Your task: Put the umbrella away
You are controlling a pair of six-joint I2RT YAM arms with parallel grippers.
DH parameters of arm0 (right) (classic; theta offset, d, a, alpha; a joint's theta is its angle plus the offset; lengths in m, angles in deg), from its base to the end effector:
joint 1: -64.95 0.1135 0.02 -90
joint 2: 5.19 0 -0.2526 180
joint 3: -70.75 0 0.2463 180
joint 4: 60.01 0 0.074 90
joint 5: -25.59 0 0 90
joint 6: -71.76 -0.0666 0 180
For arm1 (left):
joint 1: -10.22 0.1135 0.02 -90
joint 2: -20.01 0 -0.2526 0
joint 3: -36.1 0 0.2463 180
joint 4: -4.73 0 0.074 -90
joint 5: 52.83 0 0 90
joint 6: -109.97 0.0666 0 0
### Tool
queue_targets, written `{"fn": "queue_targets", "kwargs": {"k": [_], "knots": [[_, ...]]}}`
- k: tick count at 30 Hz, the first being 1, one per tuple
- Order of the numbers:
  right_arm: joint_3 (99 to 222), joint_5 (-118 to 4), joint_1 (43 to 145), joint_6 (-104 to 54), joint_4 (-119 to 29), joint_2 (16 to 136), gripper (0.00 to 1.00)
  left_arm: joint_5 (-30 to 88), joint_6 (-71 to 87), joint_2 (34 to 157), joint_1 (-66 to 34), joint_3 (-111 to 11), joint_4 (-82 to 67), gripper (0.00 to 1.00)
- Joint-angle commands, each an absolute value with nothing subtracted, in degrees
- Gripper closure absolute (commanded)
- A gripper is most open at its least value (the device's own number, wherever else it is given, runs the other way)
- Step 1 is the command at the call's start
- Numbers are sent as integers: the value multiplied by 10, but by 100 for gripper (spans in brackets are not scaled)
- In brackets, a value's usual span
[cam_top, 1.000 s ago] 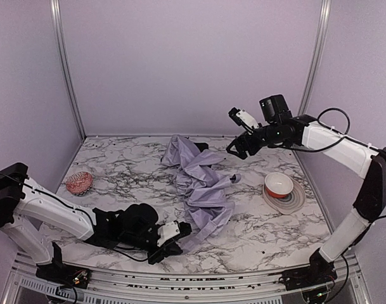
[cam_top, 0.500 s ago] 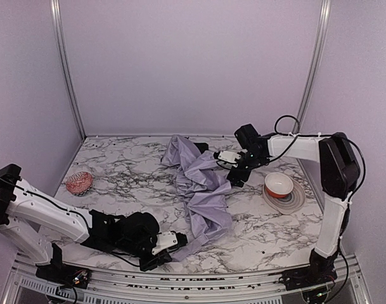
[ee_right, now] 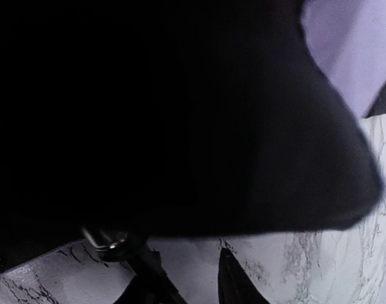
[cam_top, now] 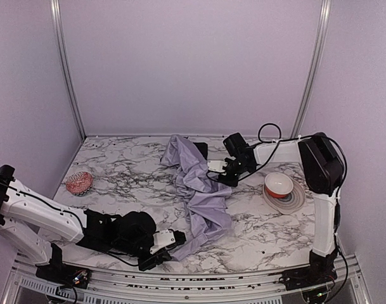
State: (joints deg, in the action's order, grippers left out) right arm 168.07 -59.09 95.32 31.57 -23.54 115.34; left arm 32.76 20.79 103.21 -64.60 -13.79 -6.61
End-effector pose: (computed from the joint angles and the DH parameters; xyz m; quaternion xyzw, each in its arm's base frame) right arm 0.3813 0.2306 0.1129 -0.6302 0.7298 0.0000 0.2650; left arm 0.0725 -0.2868 0.1304 0.5771 0.7192 -0.2602 0.2863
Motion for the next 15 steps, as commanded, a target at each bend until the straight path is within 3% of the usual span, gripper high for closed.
{"fn": "queue_targets", "kwargs": {"k": [1, 5, 9, 15], "knots": [[1661, -569, 955, 336, -250, 1154, 85, 338, 204, 1020, -652, -128, -71, 100], [1652, -487, 935, 343, -247, 1097, 100, 365, 216, 995, -652, -109, -56, 100], [1649, -376, 902, 337, -234, 1032, 100, 426, 244, 953, -651, -80, -12, 100], [1632, -309, 875, 337, -193, 942, 100, 481, 274, 882, -638, -61, -10, 100]]}}
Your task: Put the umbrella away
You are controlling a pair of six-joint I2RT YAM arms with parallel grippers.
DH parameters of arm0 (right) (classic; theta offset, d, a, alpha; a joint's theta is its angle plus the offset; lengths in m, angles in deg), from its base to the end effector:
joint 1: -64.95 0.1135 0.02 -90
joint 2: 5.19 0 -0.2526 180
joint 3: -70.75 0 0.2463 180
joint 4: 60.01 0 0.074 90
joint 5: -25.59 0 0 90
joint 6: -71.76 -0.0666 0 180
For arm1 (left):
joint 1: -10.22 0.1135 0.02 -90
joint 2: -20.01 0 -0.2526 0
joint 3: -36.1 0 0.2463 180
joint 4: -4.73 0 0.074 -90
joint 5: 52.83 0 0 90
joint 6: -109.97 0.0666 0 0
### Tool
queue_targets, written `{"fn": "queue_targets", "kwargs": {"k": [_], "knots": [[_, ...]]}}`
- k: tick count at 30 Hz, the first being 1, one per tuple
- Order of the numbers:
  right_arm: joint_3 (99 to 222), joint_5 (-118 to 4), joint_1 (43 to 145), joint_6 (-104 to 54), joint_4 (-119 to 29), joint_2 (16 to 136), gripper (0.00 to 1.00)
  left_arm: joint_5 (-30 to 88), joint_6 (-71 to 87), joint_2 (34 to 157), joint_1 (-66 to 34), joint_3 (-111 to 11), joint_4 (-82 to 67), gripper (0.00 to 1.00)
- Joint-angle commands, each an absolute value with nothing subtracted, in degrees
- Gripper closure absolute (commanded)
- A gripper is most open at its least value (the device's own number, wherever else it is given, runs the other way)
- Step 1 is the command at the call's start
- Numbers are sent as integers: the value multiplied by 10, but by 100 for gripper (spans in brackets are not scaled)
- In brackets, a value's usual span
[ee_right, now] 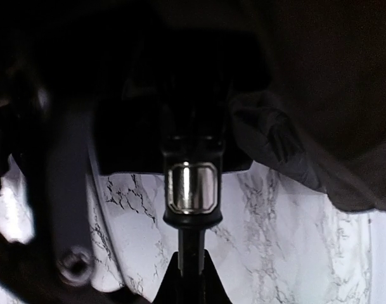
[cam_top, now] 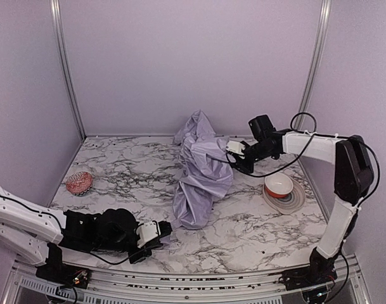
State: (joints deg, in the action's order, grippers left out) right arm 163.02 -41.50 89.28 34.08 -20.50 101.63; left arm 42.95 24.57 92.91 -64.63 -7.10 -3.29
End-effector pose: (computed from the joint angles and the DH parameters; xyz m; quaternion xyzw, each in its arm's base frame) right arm 0.3638 0.1929 0.1838 -0.6262 0.6934 0.1102 0.3391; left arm 0.0772 -0.2595 0.1471 0.5559 0.7038 -0.2161 0.3859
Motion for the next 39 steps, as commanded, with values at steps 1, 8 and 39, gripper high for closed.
{"fn": "queue_targets", "kwargs": {"k": [1, 8, 39], "knots": [[1623, -294, 866, 336, -194, 923, 100, 484, 277, 858, -635, -57, -10, 100], [1599, -252, 846, 333, -167, 813, 100, 515, 333, 787, -598, -22, -10, 100], [1444, -537, 1207, 216, -26, 607, 100, 285, 673, 1236, -315, -333, 298, 100]]}}
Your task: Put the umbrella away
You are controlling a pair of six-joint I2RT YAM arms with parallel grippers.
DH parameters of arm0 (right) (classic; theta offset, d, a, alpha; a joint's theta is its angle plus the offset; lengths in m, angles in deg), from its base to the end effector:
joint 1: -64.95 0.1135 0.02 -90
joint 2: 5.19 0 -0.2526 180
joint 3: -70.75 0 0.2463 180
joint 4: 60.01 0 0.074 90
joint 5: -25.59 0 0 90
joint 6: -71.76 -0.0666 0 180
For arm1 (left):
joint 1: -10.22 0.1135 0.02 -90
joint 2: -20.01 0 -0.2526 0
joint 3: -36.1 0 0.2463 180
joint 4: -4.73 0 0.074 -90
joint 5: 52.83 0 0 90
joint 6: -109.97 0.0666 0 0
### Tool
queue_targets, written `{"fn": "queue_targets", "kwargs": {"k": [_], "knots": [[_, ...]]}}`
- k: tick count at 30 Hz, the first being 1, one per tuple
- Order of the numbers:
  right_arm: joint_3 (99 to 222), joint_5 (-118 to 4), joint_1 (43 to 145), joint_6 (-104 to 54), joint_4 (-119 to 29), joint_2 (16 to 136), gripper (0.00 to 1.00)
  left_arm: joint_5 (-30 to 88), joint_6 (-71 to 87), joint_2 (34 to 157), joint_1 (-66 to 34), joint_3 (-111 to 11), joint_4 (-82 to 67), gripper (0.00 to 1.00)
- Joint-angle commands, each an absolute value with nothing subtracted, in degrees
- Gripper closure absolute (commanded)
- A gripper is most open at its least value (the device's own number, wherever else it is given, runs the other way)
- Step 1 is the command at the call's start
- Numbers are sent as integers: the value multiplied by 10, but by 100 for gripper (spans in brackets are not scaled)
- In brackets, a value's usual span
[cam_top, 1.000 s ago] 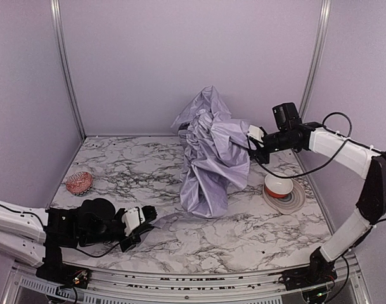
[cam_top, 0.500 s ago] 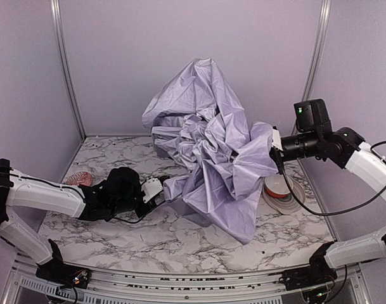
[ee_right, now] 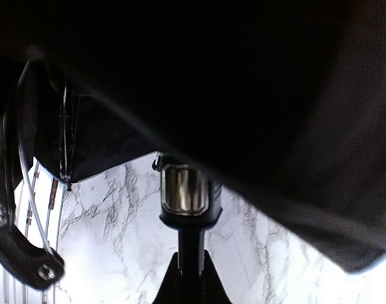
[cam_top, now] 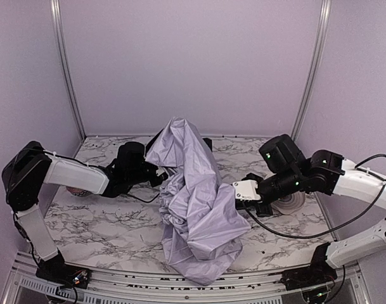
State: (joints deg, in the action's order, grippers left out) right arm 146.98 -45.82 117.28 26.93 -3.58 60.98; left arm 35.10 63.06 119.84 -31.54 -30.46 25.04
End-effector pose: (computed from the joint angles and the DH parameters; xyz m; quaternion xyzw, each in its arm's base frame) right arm 0.1391 0.2149 0.2883 -0.7284 0.5590 0.1726 0.3567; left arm 0.3013 -0.2722 0.1958 0.5360 0.5698 -0.0069 0.6228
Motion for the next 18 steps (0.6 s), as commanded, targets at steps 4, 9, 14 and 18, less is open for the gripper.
{"fn": "queue_targets", "kwargs": {"k": [4, 9, 14, 18], "knots": [[1417, -569, 1240, 208, -26, 633, 100, 244, 707, 1268, -323, -339, 310, 100], [1394, -568, 1293, 203, -52, 676, 100, 274, 740, 1304, -338, -339, 362, 100], [1372, -521, 1298, 201, -81, 724, 100, 278, 757, 1325, -339, -332, 366, 100], [1372, -517, 1298, 201, -96, 761, 100, 299, 775, 1340, -340, -333, 372, 100]]}}
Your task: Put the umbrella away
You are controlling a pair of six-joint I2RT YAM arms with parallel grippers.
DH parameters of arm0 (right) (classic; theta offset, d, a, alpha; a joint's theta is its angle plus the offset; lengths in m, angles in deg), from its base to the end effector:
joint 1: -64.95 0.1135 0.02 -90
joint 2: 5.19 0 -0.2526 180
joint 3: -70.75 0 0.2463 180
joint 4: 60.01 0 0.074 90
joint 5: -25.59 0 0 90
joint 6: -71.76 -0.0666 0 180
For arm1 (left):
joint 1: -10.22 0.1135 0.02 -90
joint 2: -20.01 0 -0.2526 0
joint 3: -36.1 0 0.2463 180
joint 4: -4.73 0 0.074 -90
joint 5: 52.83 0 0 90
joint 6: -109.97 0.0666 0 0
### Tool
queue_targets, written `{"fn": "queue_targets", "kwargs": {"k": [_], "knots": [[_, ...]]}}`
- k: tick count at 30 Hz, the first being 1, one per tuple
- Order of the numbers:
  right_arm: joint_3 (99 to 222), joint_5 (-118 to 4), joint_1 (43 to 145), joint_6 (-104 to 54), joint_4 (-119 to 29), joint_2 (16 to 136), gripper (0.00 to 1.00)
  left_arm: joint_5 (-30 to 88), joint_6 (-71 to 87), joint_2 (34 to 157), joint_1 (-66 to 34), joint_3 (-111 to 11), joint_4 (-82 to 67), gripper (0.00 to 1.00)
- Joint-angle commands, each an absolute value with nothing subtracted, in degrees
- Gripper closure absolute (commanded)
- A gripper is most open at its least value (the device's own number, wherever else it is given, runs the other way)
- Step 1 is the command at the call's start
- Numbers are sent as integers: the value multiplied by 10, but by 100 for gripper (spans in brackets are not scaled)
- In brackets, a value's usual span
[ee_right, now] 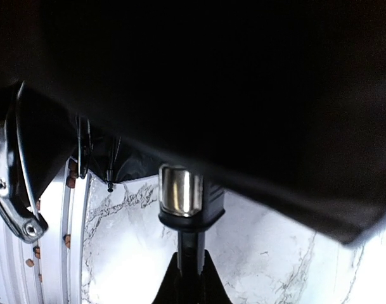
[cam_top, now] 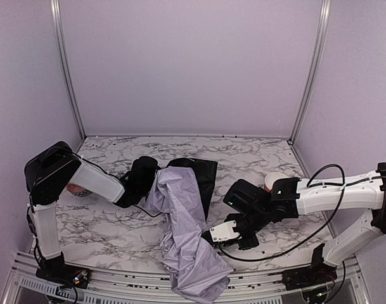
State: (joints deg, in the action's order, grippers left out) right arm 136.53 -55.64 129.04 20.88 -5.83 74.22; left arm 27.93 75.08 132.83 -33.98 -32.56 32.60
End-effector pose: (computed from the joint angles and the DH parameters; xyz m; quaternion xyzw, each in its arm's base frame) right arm 0.1070 0.2435 0.1743 -0.7760 0.5962 0.1147 0.1711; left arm 0.2999 -0.3066 0.1355 0.6391 0.4795 -0.0073 0.6013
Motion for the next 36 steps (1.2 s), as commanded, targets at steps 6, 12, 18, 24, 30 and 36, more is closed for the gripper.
{"fn": "queue_targets", "kwargs": {"k": [6, 12, 18, 24, 30, 36], "knots": [[1364, -495, 1291, 194, -106, 808, 100, 354, 816, 1379, -339, -349, 410, 100], [1361, -471, 1256, 178, -120, 842, 100, 392, 810, 1413, -338, -368, 431, 76], [1365, -459, 1239, 172, -118, 873, 100, 531, 799, 1455, -307, -418, 432, 5], [1364, -450, 1234, 162, -107, 890, 100, 627, 742, 1463, -229, -461, 431, 1], [1368, -449, 1229, 158, -102, 903, 100, 662, 709, 1453, -200, -502, 431, 1], [1372, -449, 1227, 153, -99, 914, 100, 698, 572, 1436, -163, -586, 375, 1]]}}
